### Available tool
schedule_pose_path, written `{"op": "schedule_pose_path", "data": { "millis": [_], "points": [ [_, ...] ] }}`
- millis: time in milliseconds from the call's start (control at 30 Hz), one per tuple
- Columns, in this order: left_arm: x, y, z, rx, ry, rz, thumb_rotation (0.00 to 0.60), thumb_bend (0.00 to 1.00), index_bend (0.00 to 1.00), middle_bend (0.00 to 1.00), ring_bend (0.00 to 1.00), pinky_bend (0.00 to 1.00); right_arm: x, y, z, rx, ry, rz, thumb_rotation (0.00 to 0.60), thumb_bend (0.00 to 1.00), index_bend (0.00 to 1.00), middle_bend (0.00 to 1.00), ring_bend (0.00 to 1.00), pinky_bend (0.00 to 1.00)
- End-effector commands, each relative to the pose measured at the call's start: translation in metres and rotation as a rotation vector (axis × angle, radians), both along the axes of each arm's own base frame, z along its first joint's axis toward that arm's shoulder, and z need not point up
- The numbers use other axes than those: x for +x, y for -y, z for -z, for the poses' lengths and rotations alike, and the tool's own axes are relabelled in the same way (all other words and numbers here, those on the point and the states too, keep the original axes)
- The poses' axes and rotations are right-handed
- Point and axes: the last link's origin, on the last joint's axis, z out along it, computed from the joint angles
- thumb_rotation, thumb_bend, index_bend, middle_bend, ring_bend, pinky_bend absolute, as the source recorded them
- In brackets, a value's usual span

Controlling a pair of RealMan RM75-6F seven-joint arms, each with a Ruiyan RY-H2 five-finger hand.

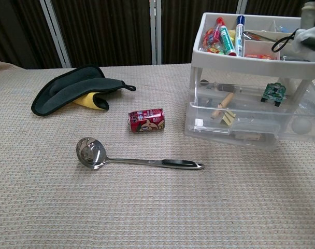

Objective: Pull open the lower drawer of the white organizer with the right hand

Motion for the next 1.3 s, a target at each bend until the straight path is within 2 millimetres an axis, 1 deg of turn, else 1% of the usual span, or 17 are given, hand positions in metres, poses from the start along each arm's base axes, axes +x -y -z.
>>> {"op": "schedule_pose_path", "data": {
  "millis": [33,67,233,300,367,433,600,700,767,933,1067,1100,1167,1200,1233,1300],
  "points": [
    [0.000,0.000,0.000,0.001,-0.001,0.000,0.600,0.12,0.00,0.00,0.00,0.00,-0.022,0.004,-0.021,-0.059,0.032,0.059,0.600,0.32,0.60,1.00,1.00,0.76],
    [0.000,0.000,0.000,0.001,-0.001,-0.001,0.600,0.12,0.00,0.00,0.00,0.00,-0.026,0.005,-0.023,-0.065,0.036,0.069,0.600,0.32,0.60,1.00,1.00,0.76],
    [0.000,-0.001,0.001,-0.002,-0.005,-0.003,0.600,0.12,0.00,0.00,0.00,0.00,-0.059,0.008,-0.035,-0.097,0.046,0.154,0.600,0.32,0.59,1.00,1.00,0.76],
    [0.001,-0.001,0.001,-0.002,-0.006,-0.003,0.600,0.12,0.00,0.00,0.00,0.00,-0.070,0.008,-0.036,-0.103,0.052,0.183,0.600,0.31,0.59,1.00,1.00,0.76],
    [0.001,-0.001,0.002,-0.003,-0.010,-0.004,0.600,0.12,0.00,0.00,0.00,0.00,-0.092,0.007,-0.035,-0.095,0.061,0.243,0.600,0.31,0.59,1.00,1.00,0.76],
    [0.001,-0.001,0.003,-0.004,-0.011,-0.005,0.600,0.12,0.00,0.00,0.00,0.00,-0.104,0.007,-0.034,-0.086,0.071,0.264,0.600,0.30,0.58,1.00,1.00,0.76],
    [0.001,-0.001,0.004,-0.008,-0.018,-0.006,0.600,0.12,0.00,0.00,0.00,0.00,-0.128,0.005,-0.026,-0.051,0.089,0.316,0.600,0.27,0.54,1.00,1.00,0.75],
    [0.002,-0.001,0.004,-0.007,-0.019,-0.006,0.600,0.12,0.00,0.00,0.00,0.00,-0.134,0.005,-0.023,-0.039,0.098,0.321,0.600,0.25,0.51,0.97,0.97,0.73],
    [0.001,-0.001,0.004,-0.007,-0.020,-0.007,0.600,0.12,0.00,0.00,0.00,0.00,-0.136,0.003,-0.021,-0.036,0.109,0.319,0.600,0.24,0.48,0.92,0.93,0.71],
    [0.001,-0.001,0.005,-0.006,-0.019,-0.008,0.600,0.12,0.00,0.00,0.00,0.00,-0.140,-0.001,-0.018,-0.028,0.131,0.313,0.600,0.23,0.37,0.76,0.81,0.62],
    [0.001,-0.001,0.005,-0.008,-0.020,-0.007,0.600,0.12,0.00,0.00,0.00,0.00,-0.142,-0.005,-0.021,-0.045,0.137,0.302,0.600,0.22,0.33,0.65,0.73,0.56],
    [0.001,-0.001,0.005,-0.009,-0.021,-0.006,0.600,0.12,0.00,0.00,0.00,0.00,-0.143,-0.007,-0.021,-0.050,0.141,0.299,0.600,0.21,0.32,0.61,0.69,0.51],
    [0.001,-0.001,0.006,-0.011,-0.023,-0.006,0.600,0.12,0.00,0.00,0.00,0.00,-0.143,-0.011,-0.023,-0.061,0.155,0.287,0.600,0.20,0.31,0.51,0.61,0.41],
    [0.001,-0.002,0.006,-0.012,-0.024,-0.006,0.600,0.12,0.00,0.00,0.00,0.00,-0.142,-0.014,-0.023,-0.064,0.162,0.274,0.600,0.19,0.29,0.44,0.54,0.34],
    [0.001,-0.002,0.007,-0.014,-0.025,-0.007,0.600,0.12,0.00,0.00,0.00,0.00,-0.142,-0.016,-0.023,-0.064,0.166,0.262,0.600,0.18,0.27,0.39,0.48,0.29],
    [0.000,-0.003,0.009,-0.019,-0.032,-0.008,0.600,0.12,0.00,0.00,0.00,0.00,-0.142,-0.027,-0.024,-0.059,0.169,0.216,0.600,0.15,0.22,0.22,0.27,0.16]
  ]
}}
